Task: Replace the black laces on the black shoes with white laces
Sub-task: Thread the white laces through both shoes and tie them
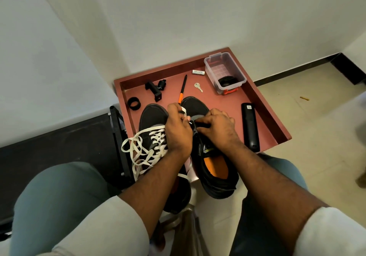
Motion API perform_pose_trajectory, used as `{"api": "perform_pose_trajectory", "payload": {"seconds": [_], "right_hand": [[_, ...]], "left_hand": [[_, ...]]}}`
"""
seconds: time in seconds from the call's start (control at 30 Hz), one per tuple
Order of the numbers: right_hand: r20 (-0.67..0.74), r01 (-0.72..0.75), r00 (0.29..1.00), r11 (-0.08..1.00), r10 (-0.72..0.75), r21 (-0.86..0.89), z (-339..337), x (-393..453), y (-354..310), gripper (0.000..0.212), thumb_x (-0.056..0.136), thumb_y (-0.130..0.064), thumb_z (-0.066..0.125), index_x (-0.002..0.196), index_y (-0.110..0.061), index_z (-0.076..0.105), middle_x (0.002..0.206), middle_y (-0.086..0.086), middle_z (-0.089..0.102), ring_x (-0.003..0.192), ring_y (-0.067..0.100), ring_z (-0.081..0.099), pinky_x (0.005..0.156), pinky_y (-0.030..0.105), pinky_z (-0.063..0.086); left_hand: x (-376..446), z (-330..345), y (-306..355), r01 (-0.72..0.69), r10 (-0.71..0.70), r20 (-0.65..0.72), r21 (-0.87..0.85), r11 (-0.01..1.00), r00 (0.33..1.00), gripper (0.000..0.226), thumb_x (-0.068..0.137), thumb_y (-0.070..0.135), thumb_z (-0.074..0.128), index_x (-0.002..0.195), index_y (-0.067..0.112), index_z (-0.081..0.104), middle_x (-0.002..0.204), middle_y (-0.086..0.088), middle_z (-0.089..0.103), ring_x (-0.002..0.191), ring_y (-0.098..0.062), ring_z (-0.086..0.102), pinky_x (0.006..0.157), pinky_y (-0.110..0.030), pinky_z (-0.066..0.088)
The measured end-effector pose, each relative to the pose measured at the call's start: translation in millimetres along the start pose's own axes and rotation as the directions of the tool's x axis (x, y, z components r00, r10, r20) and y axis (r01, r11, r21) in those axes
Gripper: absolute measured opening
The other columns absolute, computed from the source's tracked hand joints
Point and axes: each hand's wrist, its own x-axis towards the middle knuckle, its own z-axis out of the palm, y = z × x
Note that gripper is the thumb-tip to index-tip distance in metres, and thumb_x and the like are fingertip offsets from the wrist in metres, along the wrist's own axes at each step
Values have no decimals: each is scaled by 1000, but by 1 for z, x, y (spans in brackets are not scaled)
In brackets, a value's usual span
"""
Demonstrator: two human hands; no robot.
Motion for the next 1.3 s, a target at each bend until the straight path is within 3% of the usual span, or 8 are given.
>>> {"api": "perform_pose_trajectory", "payload": {"seconds": [0.2, 0.4, 0.57, 0.63, 0.77, 0.93, 1.07, 1.3], "right_hand": [[-9, -13, 1000, 998, 13, 54, 3, 0, 1, 29, 86, -38, 67, 115, -37, 67, 100, -9, 47, 104, 15, 43, 85, 33, 26], [-8, -33, 999, 987, 35, 155, 7, 3, 1, 26, 87, -30, 67, 111, -38, 69, 98, -8, 48, 102, 15, 45, 88, 36, 30], [-19, -91, 995, 978, 96, 188, 10, 11, 0, 16, 86, -30, 68, 101, -33, 74, 94, -6, 48, 100, 19, 49, 87, 37, 34], [7, -82, 997, 985, 82, 151, 11, 13, 0, 12, 88, -31, 66, 97, -29, 73, 94, -6, 47, 100, 20, 48, 88, 38, 37], [67, -28, 998, 980, 15, 198, 8, 15, 3, 9, 90, -23, 64, 88, -18, 72, 96, -2, 47, 101, 23, 51, 89, 46, 47], [249, 87, 960, 979, -132, 184, -28, 6, 9, 7, 88, -12, 65, 84, -13, 71, 107, 0, 49, 103, 16, 53, 95, 39, 47], [363, 180, 911, 981, -195, 74, -56, -57, 15, 23, 86, -23, 67, 68, -38, 63, 151, -15, 30, 137, 15, 25, 112, 51, 21], [371, 97, 870, 850, -324, 517, -45, -181, 31, 15, 82, -29, 74, 84, -44, 73, 152, -34, 15, 145, 0, 1, 120, 40, 7]], "left_hand": [[-4, 6, -3, 57, -57, 0, 35, 998, 998, 28, 91, 2, 59, 109, 14, 42, 80, -1, 58, 72, -15, 60, 65, -32, 55], [-2, 6, 1, 151, -151, 10, -42, 988, 988, 26, 87, 7, 69, 100, 12, 48, 70, 3, 57, 61, -6, 55, 55, -9, 42], [7, 3, -5, 338, -327, 140, -65, 939, 935, 21, 80, 14, 78, 72, 16, 59, 66, -1, 59, 60, -14, 55, 60, -34, 53], [1, -11, 5, 278, -263, 287, -13, 961, 921, 10, 83, 16, 75, 90, 13, 69, 82, -1, 66, 77, -14, 62, 69, -28, 53], [-35, -39, 17, 94, -121, 529, 79, 992, 840, 64, 74, 18, 81, 132, 19, 55, 120, 5, 57, 109, -8, 54, 89, -19, 46], [-52, -33, 13, 133, -136, 375, 33, 991, 917, 61, 67, 18, 84, 118, 23, 51, 111, 1, 60, 101, -13, 59, 88, -39, 54], [-59, -31, 10, 94, -94, 311, 13, 995, 946, 59, 68, 16, 85, 116, 21, 51, 109, 1, 59, 99, -13, 58, 86, -32, 52], [-79, -31, 16, -233, 132, 366, 249, 940, 921, 19, 90, 15, 64, 107, 18, 71, 102, 2, 53, 89, -16, 58, 76, -34, 50]]}}
